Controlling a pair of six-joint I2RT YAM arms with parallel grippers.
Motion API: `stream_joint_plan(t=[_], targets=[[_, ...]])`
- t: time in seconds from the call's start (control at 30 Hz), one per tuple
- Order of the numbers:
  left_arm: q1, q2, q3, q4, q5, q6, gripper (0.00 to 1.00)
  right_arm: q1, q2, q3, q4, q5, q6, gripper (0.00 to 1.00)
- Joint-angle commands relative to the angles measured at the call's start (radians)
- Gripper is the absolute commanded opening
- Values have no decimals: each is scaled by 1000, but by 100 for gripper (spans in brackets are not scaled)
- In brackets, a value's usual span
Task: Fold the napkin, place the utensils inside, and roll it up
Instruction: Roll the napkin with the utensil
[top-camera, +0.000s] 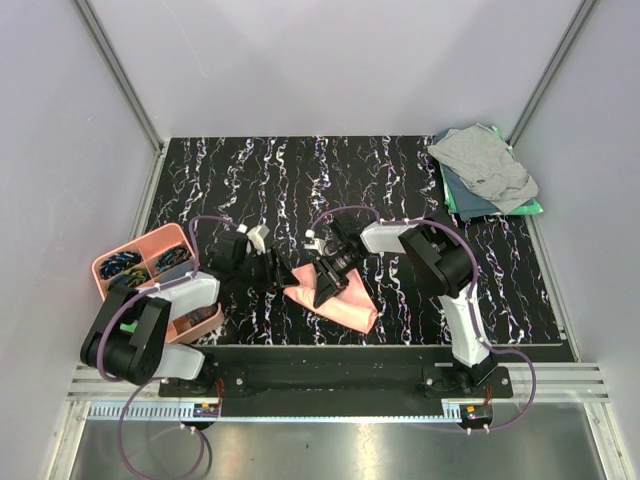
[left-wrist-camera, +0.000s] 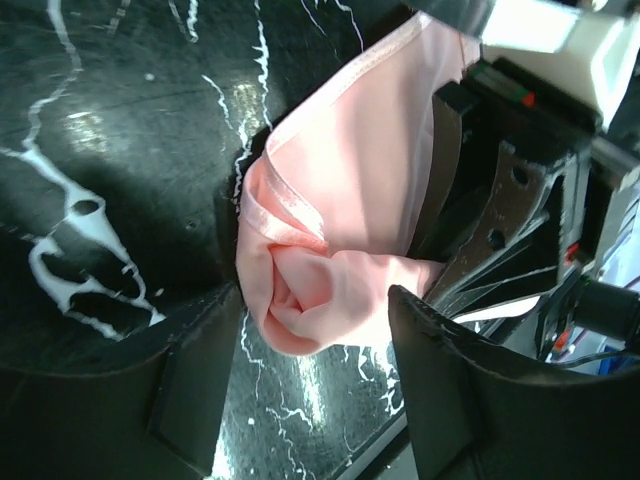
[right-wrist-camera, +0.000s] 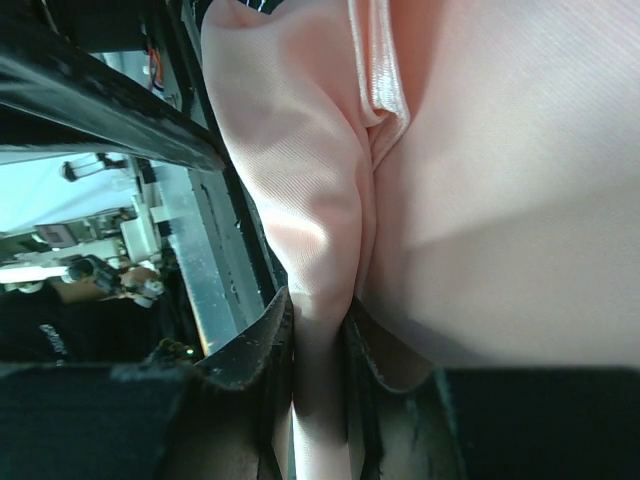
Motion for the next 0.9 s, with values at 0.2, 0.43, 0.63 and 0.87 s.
stream_joint_plan(t=[0.2, 0.43, 0.63, 0.87], targets=[[-26, 116, 27, 147, 26, 43, 36, -27, 60, 45, -9, -27, 4, 29], [-26, 129, 47, 81, 16, 39, 12, -35, -15, 63, -19, 54, 42, 45], [-26, 141, 101, -21, 19, 48, 9, -33, -226, 51, -33, 256, 42, 60], [-26, 185, 160, -114, 32, 49, 9, 88, -495, -154, 113, 689, -94, 75]])
